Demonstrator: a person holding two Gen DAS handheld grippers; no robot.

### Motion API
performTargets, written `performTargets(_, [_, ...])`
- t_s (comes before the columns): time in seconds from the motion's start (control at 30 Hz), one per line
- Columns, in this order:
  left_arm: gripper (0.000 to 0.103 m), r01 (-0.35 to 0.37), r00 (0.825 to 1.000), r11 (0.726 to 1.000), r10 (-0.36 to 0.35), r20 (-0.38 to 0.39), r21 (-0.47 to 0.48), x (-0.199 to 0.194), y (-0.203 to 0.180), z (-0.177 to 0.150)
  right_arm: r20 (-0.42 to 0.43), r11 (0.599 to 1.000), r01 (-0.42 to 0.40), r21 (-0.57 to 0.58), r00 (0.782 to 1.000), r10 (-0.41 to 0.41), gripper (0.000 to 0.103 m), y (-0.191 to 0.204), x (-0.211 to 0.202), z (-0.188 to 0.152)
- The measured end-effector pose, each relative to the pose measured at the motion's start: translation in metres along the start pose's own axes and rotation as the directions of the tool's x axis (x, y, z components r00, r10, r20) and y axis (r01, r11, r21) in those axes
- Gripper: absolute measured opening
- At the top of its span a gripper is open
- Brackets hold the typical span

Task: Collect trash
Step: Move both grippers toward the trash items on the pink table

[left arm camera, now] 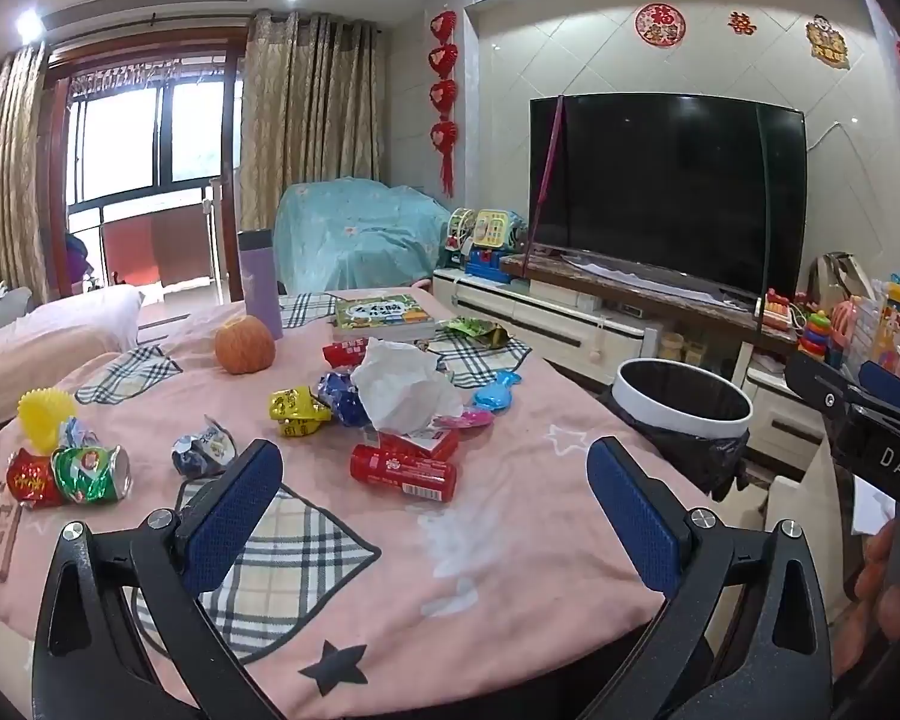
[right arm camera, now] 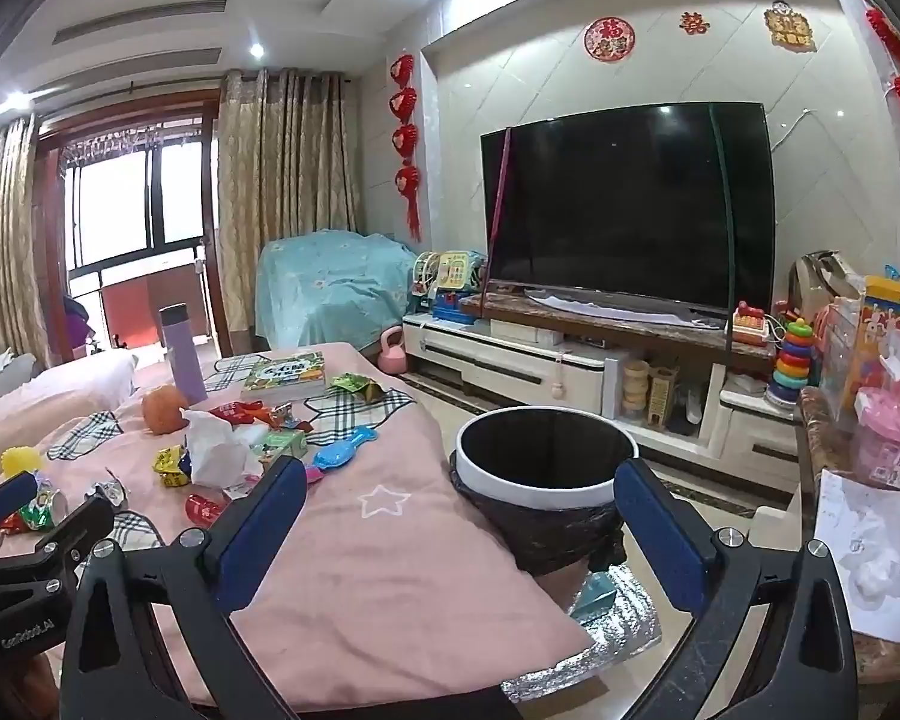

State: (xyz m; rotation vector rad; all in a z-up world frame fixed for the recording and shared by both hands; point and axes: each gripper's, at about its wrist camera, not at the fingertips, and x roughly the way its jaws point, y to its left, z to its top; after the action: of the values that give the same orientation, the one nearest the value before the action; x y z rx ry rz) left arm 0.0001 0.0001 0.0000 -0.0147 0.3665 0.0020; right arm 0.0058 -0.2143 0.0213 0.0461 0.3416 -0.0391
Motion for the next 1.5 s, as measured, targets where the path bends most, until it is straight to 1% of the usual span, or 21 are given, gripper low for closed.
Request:
performTargets(0.4, [0.103, 0.002, 1.0, 1.0, -0.002, -0.003, -0.001, 0.0, 0.001, 0.0, -0.007, 1.0, -0.007, 0.001, 1.0, 0.007, 0.103, 0.0, 0.004, 0.0])
performTargets(0.6, [0.103, 0.004, 1.0, 1.0, -0.004, -0.003, 0.002, 0.0, 0.001, -0.006, -0.014, 1.0, -0.015, 0.005, 1.0, 0.015, 0.103, -0.001, 0.005, -0.001])
performTargets(0.9, [0.103, 0.001, 1.0, 1.0, -0.001, -0.005, 0.0, 0.004, 0.001, -0.004, -0.026, 1.0, -0.023, 0.002, 0.999, 0.023, 0.103, 0.0, 0.009, -0.004])
performTargets(1.1, [0.103, -0.002, 1.0, 1.0, 0.002, -0.017, -0.001, 0.007, 0.004, -0.005, -0.037, 1.0, -0.03, 0.004, 0.999, 0.03, 0.103, 0.001, 0.013, -0.006])
performTargets(1.23, [0.103, -0.006, 1.0, 1.0, 0.006, -0.023, -0.009, 0.012, 0.009, -0.007, -0.045, 0.999, -0.048, 0.006, 0.998, 0.049, 0.103, 0.002, 0.016, -0.008])
performTargets(1.37, [0.103, -0.012, 1.0, 1.0, 0.012, -0.024, -0.021, 0.017, 0.016, -0.011, -0.059, 0.998, -0.064, -0.017, 0.996, 0.063, 0.103, 0.01, 0.021, -0.011])
performTargets(1.43, [0.103, -0.024, 0.999, 1.0, 0.023, -0.026, -0.016, 0.019, 0.02, -0.013, -0.065, 0.996, -0.081, -0.023, 0.995, 0.08, 0.103, 0.013, 0.023, -0.013])
performTargets(1.5, [0.103, -0.027, 0.999, 0.999, 0.026, -0.027, -0.031, 0.022, 0.025, -0.014, -0.069, 0.994, -0.105, -0.025, 0.992, 0.103, 0.103, 0.017, 0.024, -0.015])
